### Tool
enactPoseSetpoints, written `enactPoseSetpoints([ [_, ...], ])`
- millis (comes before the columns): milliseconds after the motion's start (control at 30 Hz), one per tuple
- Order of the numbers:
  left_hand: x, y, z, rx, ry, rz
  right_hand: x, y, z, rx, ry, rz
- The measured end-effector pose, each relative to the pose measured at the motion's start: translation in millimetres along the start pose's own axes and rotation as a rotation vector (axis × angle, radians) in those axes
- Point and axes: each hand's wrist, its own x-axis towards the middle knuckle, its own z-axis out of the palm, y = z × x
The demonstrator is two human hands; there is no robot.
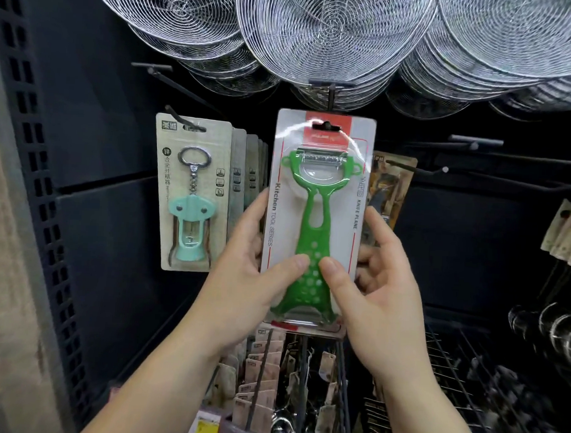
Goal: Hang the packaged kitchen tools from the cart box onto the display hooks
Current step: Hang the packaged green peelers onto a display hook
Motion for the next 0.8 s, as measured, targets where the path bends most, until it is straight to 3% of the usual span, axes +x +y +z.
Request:
enactPoseSetpoints([
  [267,1,-8,1,-0.011,0.021,-0.053,4,6,1,0.028,0.042,0.049],
  [567,21,-63,-2,0.443,0.093,-0.239,42,44,8,-0.215,0.1,0.08],
  [800,54,-88,5,0.562,0.097,-0.245,70,65,14,-0.291,0.125,0.126],
])
